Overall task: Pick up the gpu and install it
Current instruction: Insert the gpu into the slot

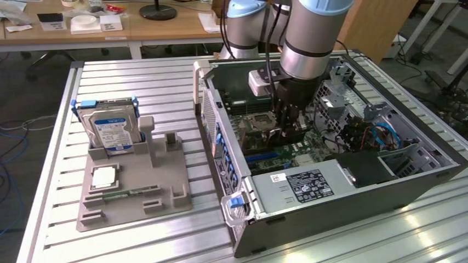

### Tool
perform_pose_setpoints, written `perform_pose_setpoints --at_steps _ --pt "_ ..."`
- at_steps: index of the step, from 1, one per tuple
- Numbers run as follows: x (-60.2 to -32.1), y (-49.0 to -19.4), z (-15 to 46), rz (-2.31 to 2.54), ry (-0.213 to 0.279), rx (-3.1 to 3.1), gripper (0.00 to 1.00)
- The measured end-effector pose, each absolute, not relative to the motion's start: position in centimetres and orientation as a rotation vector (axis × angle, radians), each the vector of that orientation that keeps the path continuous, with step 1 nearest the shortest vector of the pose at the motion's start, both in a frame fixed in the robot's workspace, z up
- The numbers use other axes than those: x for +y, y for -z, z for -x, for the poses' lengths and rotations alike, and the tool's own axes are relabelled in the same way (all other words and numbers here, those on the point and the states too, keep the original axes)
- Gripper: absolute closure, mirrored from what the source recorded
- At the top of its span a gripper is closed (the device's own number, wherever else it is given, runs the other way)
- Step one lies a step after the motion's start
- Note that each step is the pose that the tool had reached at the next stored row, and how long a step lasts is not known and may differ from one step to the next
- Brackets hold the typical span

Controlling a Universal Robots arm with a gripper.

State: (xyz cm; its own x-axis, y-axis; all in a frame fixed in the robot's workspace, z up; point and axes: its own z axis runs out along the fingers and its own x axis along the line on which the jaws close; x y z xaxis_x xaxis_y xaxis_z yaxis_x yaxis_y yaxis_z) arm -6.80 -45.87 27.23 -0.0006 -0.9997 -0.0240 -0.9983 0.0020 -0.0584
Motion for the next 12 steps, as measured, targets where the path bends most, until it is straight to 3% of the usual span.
perform_pose_setpoints --at_steps 12 --pt "-46.04 -27.22 7.55 2.179 0.038 2.181 0.73"
